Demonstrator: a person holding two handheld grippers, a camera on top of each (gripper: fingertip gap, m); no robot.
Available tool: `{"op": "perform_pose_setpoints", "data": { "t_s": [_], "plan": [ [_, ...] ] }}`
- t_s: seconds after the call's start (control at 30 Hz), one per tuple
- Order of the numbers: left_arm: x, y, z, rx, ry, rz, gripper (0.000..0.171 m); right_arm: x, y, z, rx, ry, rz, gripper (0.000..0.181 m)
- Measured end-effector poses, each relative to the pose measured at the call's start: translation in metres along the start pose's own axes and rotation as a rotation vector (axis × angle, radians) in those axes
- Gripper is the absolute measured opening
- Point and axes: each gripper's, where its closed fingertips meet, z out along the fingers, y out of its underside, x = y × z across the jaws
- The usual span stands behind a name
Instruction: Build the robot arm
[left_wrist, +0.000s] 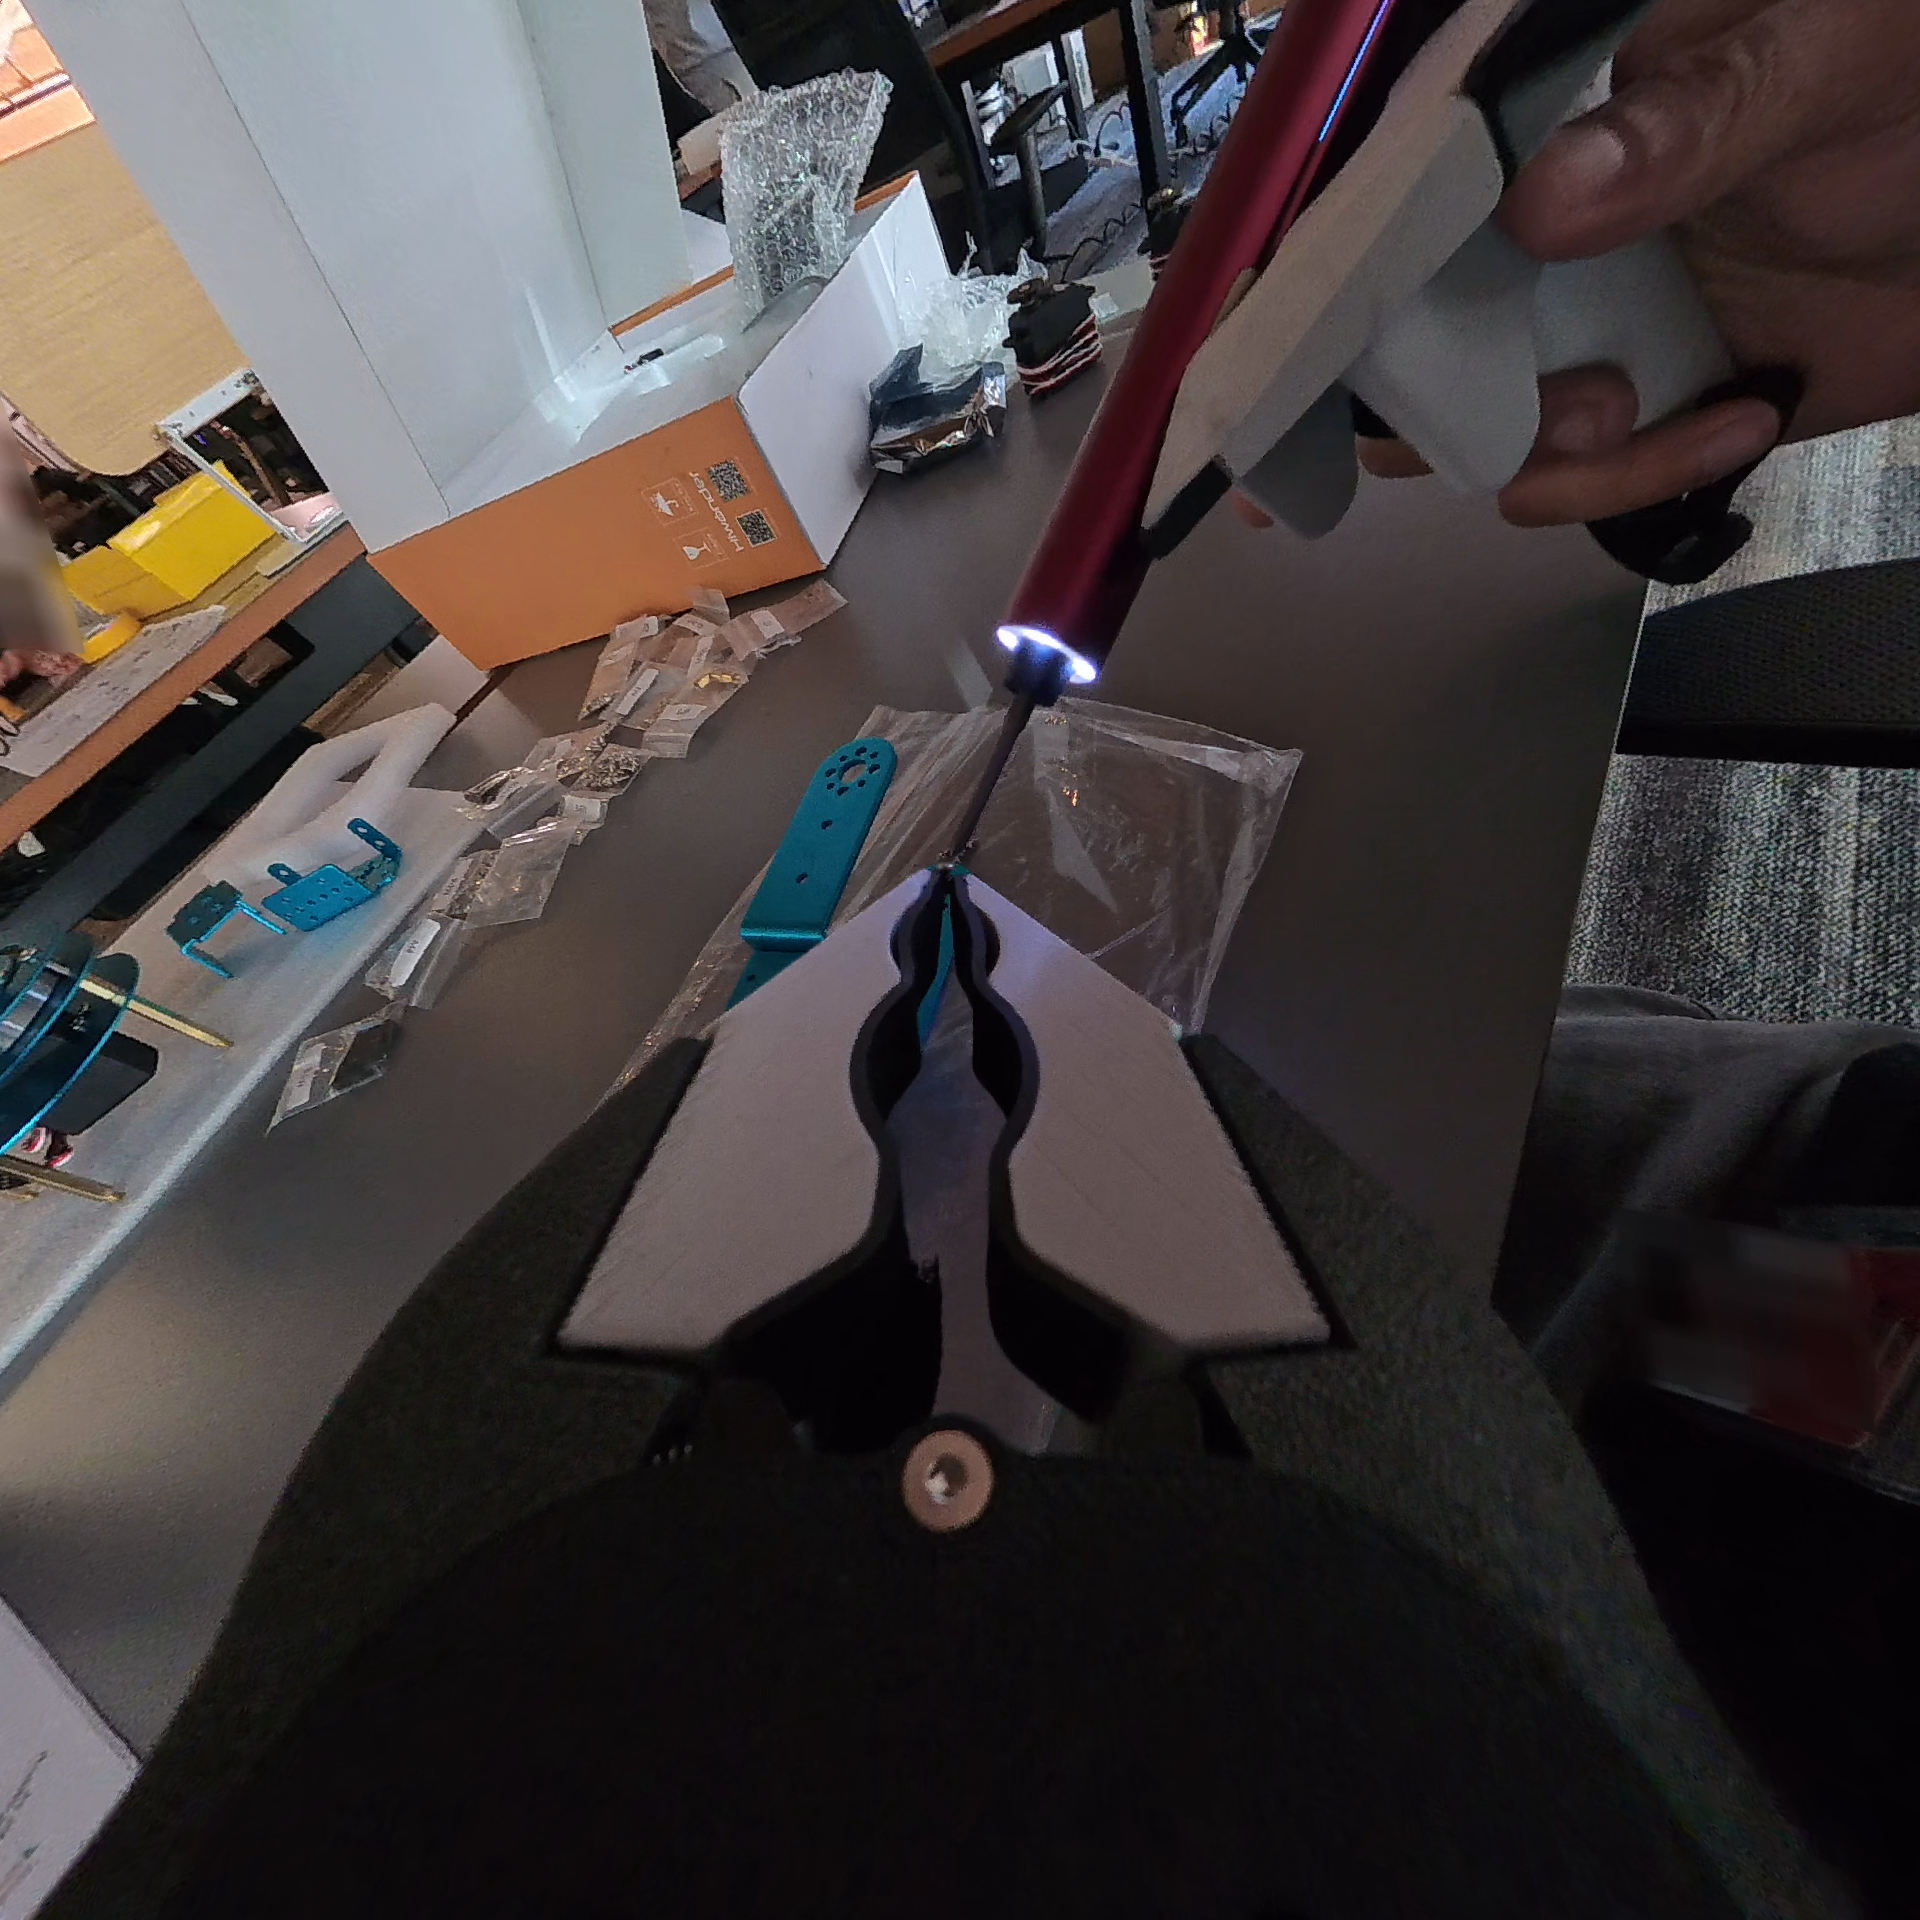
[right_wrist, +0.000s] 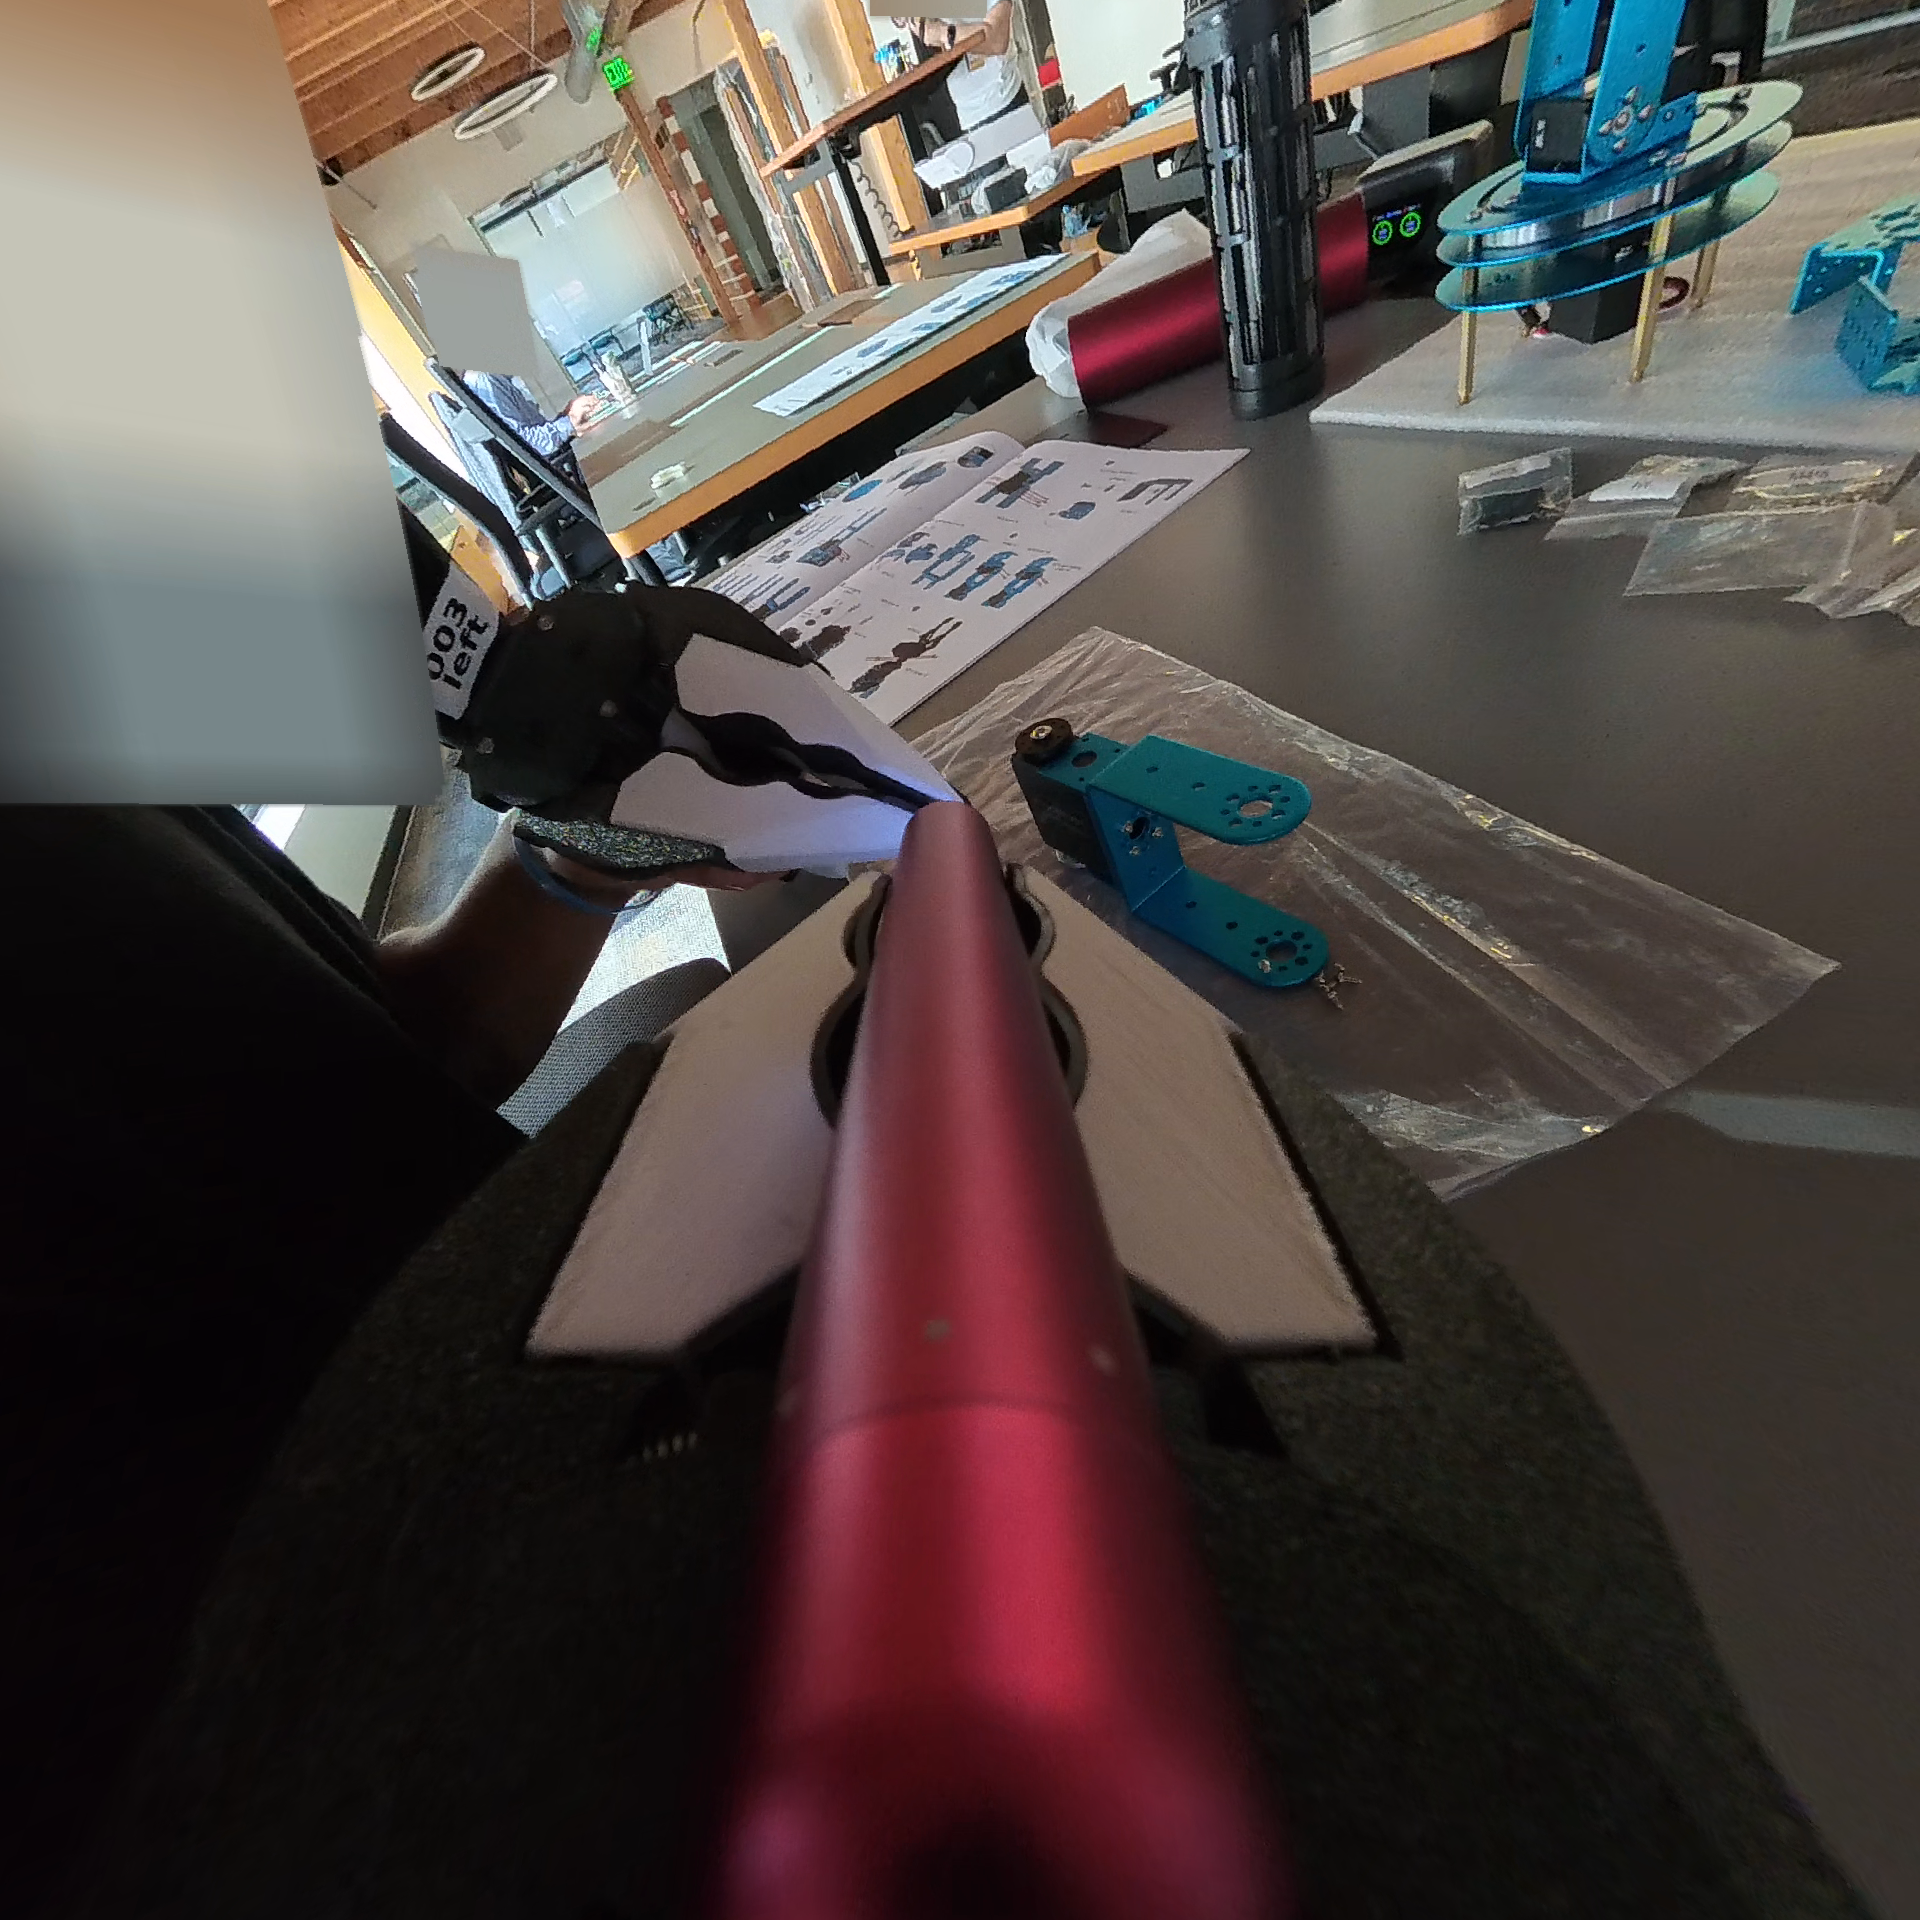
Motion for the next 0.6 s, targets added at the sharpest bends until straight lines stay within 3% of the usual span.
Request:
{"op": "perform_pose_setpoints", "data": {
  "t_s": [0.43,0.6],
  "plan": [
    [0.006,0.007,0.002,-0.034,0.023,0.075,0.001,0.001,0.008,0.002,-0.036,0.003,0.003,0.022],
    [0.01,0.012,0.001,-0.06,0.032,0.243,0.0,-0.001,0.012,0.003,-0.075,0.001,-0.045,0.022]
  ]
}}
